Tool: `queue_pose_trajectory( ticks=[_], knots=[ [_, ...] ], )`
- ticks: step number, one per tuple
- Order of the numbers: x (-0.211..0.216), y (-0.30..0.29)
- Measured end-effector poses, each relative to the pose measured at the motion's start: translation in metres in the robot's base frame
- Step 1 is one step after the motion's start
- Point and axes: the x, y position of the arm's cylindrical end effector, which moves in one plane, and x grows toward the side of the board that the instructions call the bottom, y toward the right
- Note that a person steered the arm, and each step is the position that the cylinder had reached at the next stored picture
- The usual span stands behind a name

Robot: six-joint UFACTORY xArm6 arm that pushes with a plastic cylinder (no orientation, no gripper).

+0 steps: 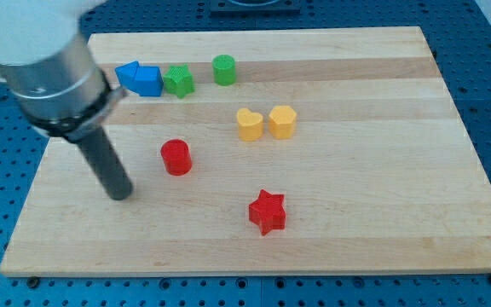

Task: Move the red blocks in the horizontal line

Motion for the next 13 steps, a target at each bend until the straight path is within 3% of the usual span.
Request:
queue_pose_trajectory(
  ticks=[2,4,8,9,10,11,12,13],
  knots=[
    [-0.023,0.040],
    [-0.063,0.044],
    [-0.087,0.066],
    [-0.062,0.065],
    [-0.040,0.115],
    [-0.038,0.219],
    [0.030,0.280],
    [0.059,0.254]
  ],
)
